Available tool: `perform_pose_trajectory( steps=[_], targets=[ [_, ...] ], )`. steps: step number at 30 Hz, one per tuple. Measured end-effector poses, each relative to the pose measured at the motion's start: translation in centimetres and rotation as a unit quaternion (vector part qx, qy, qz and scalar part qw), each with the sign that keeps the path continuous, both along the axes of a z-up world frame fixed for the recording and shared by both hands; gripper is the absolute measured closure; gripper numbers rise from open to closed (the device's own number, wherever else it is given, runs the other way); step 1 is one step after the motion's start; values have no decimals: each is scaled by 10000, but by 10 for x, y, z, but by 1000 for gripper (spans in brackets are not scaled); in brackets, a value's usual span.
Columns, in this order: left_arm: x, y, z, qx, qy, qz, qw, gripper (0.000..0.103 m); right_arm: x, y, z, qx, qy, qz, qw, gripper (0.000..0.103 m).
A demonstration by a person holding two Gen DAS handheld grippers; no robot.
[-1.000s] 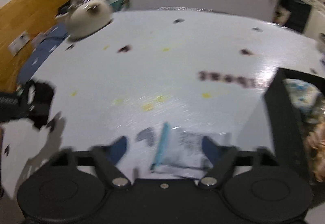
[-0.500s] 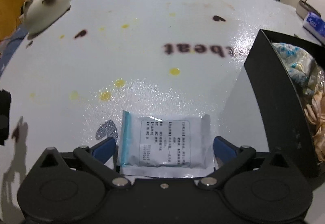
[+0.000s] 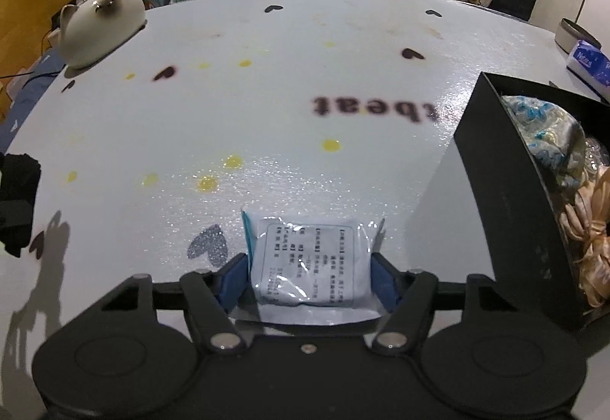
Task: Organize soft objects
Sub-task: 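Carry the black sock with the left tool while the right tool carries the packet to the box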
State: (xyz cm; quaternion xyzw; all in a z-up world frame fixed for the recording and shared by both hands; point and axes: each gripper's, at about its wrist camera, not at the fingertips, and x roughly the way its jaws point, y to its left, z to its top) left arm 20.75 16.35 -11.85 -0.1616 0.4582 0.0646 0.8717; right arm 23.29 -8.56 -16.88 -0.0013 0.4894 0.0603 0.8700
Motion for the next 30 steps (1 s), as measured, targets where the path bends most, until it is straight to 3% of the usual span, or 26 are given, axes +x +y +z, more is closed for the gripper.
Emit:
perform_pose_trajectory(
  steps=[8,18,30],
  targets=[
    [-3,-8,6,23,-106,-78,9999,82,-9,-4,16,98,-214,63,9997,36],
    [-9,-27,29,37,-482,-109,9988,82,-16,-17,63,236,-834,255,9959,36],
    [-18,-92,65,38,-1000,-281,9946,82,-25,-68,109,381,-1356,414,9892,36]
  ],
)
